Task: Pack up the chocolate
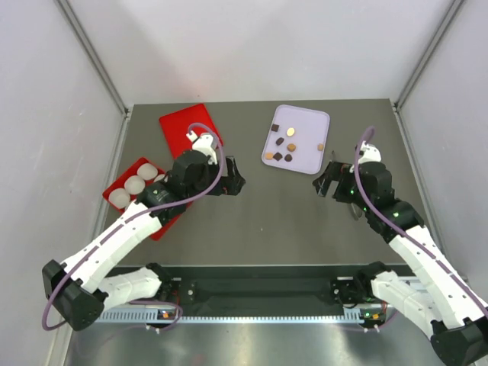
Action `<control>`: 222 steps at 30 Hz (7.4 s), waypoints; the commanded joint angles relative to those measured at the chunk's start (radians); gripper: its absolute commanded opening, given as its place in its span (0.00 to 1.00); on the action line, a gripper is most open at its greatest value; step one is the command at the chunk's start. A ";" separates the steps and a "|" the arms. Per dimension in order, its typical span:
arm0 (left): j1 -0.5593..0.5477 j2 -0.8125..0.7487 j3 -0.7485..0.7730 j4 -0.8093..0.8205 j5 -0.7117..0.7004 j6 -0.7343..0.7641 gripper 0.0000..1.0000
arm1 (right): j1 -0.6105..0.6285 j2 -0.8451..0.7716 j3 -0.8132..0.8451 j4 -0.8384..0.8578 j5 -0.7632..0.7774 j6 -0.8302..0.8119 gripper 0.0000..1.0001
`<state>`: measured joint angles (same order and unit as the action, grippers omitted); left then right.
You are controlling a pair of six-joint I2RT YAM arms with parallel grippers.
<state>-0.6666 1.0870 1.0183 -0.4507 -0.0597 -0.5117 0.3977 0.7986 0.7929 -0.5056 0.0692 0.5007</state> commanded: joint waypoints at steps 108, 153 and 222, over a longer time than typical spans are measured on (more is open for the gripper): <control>0.001 -0.332 -0.201 -0.006 0.092 0.133 0.98 | -0.405 0.717 0.307 -0.083 0.043 -0.383 0.66; 0.001 -0.282 -0.193 -0.089 0.106 0.118 0.99 | -0.132 0.890 0.635 -0.065 0.169 -0.386 0.44; 0.002 -0.533 -0.006 -0.121 -0.054 0.093 0.99 | 0.486 1.117 0.903 0.424 -0.134 -0.128 0.16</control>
<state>-0.6659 0.5541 0.9596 -0.5854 -0.1272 -0.4149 0.8360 1.8431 1.5970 -0.2348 -0.0399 0.3542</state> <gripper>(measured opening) 0.990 0.284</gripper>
